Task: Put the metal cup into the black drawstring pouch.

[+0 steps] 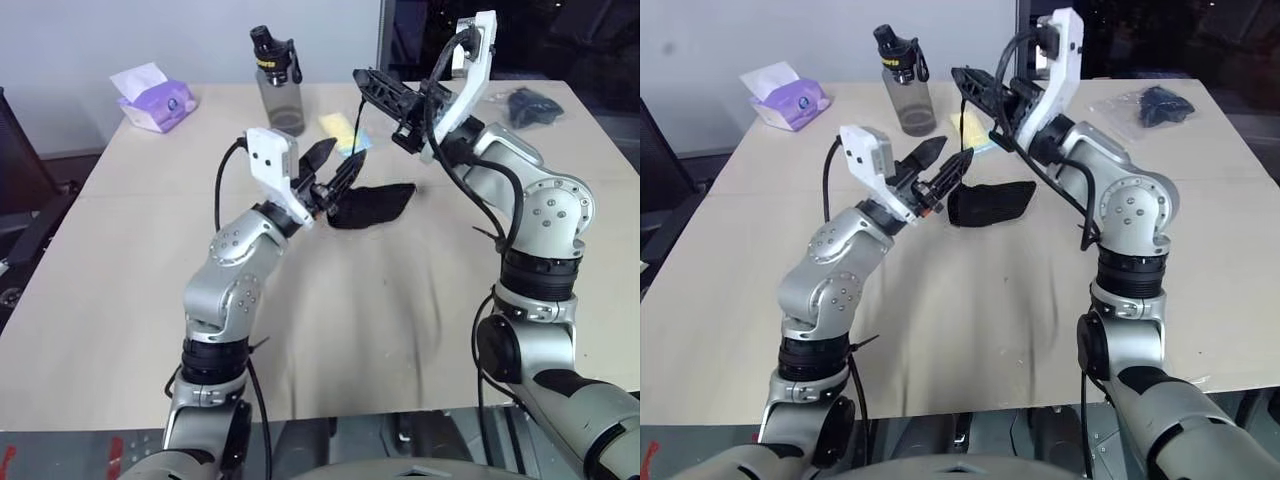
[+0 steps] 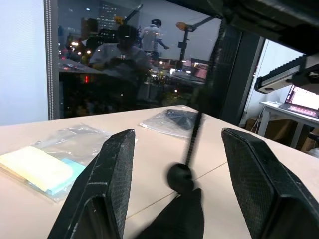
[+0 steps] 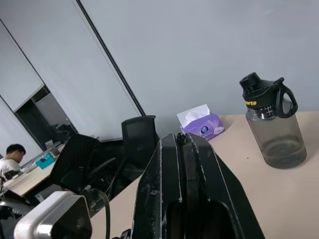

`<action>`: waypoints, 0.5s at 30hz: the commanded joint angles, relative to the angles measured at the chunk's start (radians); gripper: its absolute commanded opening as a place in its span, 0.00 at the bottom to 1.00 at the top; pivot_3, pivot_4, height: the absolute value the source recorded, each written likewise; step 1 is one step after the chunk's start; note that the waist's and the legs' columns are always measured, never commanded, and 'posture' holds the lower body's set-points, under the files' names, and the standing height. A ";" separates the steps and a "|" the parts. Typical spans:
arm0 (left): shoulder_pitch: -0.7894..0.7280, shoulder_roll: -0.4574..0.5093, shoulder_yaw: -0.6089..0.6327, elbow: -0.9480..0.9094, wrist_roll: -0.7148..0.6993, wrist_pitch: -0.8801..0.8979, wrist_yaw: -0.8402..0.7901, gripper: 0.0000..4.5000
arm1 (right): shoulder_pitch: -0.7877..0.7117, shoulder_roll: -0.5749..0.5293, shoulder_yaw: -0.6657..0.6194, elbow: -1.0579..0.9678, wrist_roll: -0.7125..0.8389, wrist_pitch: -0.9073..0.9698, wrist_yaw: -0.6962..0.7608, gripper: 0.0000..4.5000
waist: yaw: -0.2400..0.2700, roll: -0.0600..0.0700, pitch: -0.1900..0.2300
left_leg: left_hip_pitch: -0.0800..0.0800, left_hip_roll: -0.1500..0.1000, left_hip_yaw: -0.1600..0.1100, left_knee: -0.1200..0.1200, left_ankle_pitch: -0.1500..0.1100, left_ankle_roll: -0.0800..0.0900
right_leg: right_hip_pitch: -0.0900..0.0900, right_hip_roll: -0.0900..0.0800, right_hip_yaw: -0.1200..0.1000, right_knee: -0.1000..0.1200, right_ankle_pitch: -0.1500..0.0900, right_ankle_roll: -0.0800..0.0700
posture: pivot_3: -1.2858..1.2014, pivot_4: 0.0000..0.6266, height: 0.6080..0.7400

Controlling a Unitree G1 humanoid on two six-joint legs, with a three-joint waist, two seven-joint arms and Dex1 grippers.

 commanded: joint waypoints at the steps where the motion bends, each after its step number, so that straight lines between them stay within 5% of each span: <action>1: -0.031 0.007 -0.027 0.008 0.019 -0.019 -0.034 0.63 | -0.025 0.001 -0.009 -0.057 0.037 -0.019 -0.007 0.00 | 0.000 0.000 0.000 | 0.000 0.000 0.000 0.000 0.000 0.000 | 0.000 0.000 0.000 0.000 0.000 0.000 | 0.52 0.24 1.00; 3: -0.042 0.005 -0.031 0.020 0.018 -0.023 -0.047 0.63 | -0.026 -0.001 -0.007 -0.061 0.043 -0.021 -0.010 0.00 | 0.000 0.000 0.000 | 0.000 0.000 0.000 0.000 0.000 0.000 | 0.000 0.000 0.000 0.000 0.000 0.000 | 0.52 0.24 1.00; 9: -0.059 -0.008 -0.028 0.040 0.008 -0.018 -0.071 0.04 | -0.033 0.000 -0.008 -0.069 0.060 -0.023 -0.027 0.00 | 0.000 0.000 0.002 | 0.000 0.000 0.000 0.000 0.000 0.000 | 0.000 0.000 0.000 0.000 0.000 0.000 | 0.52 0.24 1.00; 15: -0.049 0.021 -0.051 0.049 0.038 0.002 -0.093 0.00 | -0.075 -0.017 -0.032 -0.031 0.042 -0.093 -0.011 0.00 | -0.001 0.000 0.004 | 0.000 0.000 0.000 0.000 0.000 0.000 | 0.000 0.000 0.000 0.000 0.000 0.000 | 0.52 0.24 1.00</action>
